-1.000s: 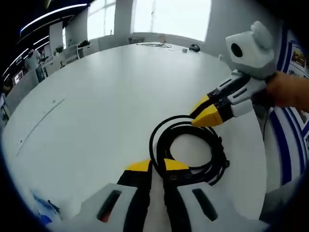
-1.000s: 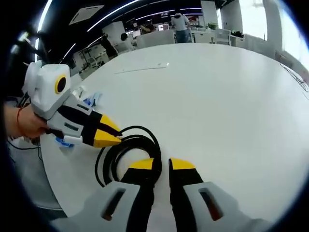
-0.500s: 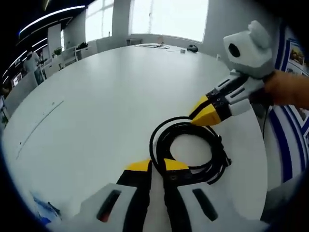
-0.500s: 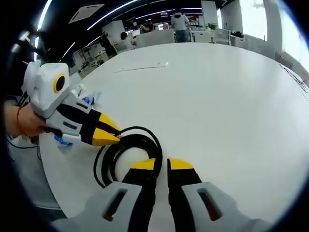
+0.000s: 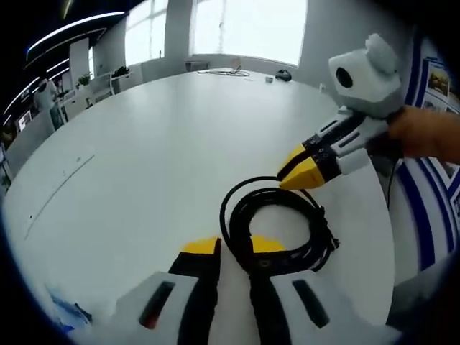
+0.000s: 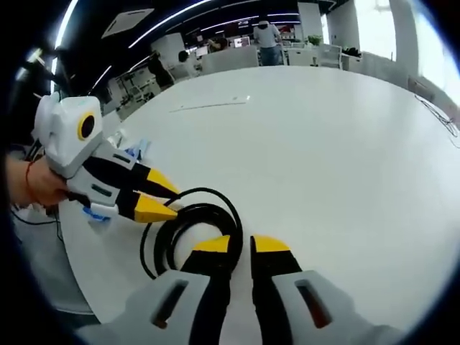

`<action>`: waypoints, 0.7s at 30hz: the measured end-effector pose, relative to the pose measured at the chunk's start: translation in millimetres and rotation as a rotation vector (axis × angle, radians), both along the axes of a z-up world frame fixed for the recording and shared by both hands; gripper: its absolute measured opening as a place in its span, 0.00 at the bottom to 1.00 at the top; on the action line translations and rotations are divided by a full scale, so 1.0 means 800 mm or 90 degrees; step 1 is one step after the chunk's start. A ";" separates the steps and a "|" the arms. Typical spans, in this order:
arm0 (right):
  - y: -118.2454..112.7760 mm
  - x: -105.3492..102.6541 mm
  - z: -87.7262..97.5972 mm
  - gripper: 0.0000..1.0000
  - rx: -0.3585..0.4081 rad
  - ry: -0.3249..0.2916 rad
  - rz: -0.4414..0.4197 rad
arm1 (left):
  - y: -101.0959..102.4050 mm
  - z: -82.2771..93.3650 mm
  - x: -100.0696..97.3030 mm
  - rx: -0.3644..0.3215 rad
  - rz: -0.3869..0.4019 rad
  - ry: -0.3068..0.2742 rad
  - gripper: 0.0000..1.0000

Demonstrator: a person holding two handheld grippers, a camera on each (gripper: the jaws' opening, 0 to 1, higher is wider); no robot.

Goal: Arrange the tabletop items into an orderly group along one side of the table until the central work area is clear of visible clutter.

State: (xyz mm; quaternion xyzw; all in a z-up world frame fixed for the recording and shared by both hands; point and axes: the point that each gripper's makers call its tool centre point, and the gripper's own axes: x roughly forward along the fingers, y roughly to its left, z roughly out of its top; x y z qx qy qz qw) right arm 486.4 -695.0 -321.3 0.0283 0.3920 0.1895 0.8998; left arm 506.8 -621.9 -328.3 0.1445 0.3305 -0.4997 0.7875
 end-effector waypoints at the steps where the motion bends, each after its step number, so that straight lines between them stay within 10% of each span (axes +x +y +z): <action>1: -0.001 0.000 0.001 0.08 -0.001 -0.001 -0.001 | 0.000 0.001 0.000 -0.002 0.001 0.001 0.14; 21: -0.001 -0.001 0.031 0.25 0.001 -0.021 -0.039 | 0.010 0.041 -0.001 -0.035 0.003 -0.021 0.28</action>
